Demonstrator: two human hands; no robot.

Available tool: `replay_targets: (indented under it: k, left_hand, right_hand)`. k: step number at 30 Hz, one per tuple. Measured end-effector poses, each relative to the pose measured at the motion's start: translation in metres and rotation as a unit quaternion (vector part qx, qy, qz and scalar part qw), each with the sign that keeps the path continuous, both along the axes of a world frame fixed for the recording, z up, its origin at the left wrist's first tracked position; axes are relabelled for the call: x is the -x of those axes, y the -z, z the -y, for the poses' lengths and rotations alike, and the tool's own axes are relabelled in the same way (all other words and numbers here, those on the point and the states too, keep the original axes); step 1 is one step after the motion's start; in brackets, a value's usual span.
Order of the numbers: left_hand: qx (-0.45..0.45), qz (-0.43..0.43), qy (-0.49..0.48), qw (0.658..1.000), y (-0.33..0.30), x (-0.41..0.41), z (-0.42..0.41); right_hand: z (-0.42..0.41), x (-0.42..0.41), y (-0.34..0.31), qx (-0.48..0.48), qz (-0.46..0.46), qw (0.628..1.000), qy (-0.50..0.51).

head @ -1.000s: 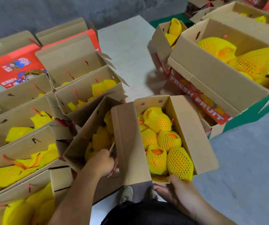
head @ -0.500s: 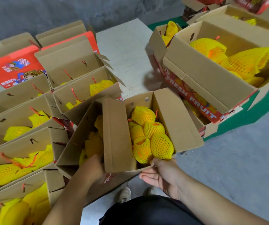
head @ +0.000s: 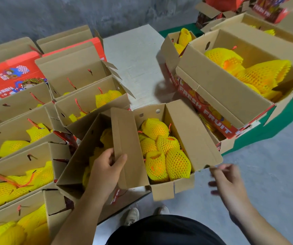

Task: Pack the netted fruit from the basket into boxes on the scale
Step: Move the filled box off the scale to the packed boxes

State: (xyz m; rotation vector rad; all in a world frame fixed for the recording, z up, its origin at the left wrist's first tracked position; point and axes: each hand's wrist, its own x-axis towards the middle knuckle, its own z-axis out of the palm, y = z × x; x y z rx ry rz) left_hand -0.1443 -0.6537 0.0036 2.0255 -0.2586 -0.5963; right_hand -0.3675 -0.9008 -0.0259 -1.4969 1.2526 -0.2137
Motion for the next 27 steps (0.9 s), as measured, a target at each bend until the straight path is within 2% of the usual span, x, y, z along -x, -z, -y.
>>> replay_targets:
  k: [2,4,8,11,15,21,25,27]
  left_hand:
    - [-0.010,0.014,0.004,1.000,0.000,0.000,-0.003]
    - [0.003,0.007,-0.008,1.000,-0.002,0.004,-0.006]
    - [0.010,0.005,0.005,1.000,-0.002,0.020,-0.012]
    - [0.010,-0.029,-0.003,1.000,0.004,0.033,-0.023]
    - [-0.002,-0.078,-0.064,0.995,0.012,0.038,-0.038]
    - [0.038,-0.111,-0.145,0.982,0.016,0.019,-0.028]
    - [0.133,-0.243,-0.191,0.942,0.023,0.022,-0.005]
    - [0.159,-0.273,-0.167,0.934,0.027,0.031,0.010]
  right_hand:
    - [-0.001,-0.012,0.006,0.095,0.073,0.992,-0.028]
    - [-0.005,-0.024,0.015,0.112,0.136,0.981,-0.082]
    - [-0.014,-0.030,0.027,0.119,0.060,0.985,-0.107]
    - [-0.021,-0.019,0.029,0.046,0.075,0.993,-0.077]
    - [-0.039,-0.015,0.031,-0.170,0.069,0.976,-0.120]
    - [-0.031,-0.042,0.038,-0.214,0.059,0.957,-0.185]
    - [0.001,-0.051,0.031,-0.214,0.071,0.958,-0.178]
    - [0.019,-0.055,0.031,-0.196,0.079,0.968,-0.138]
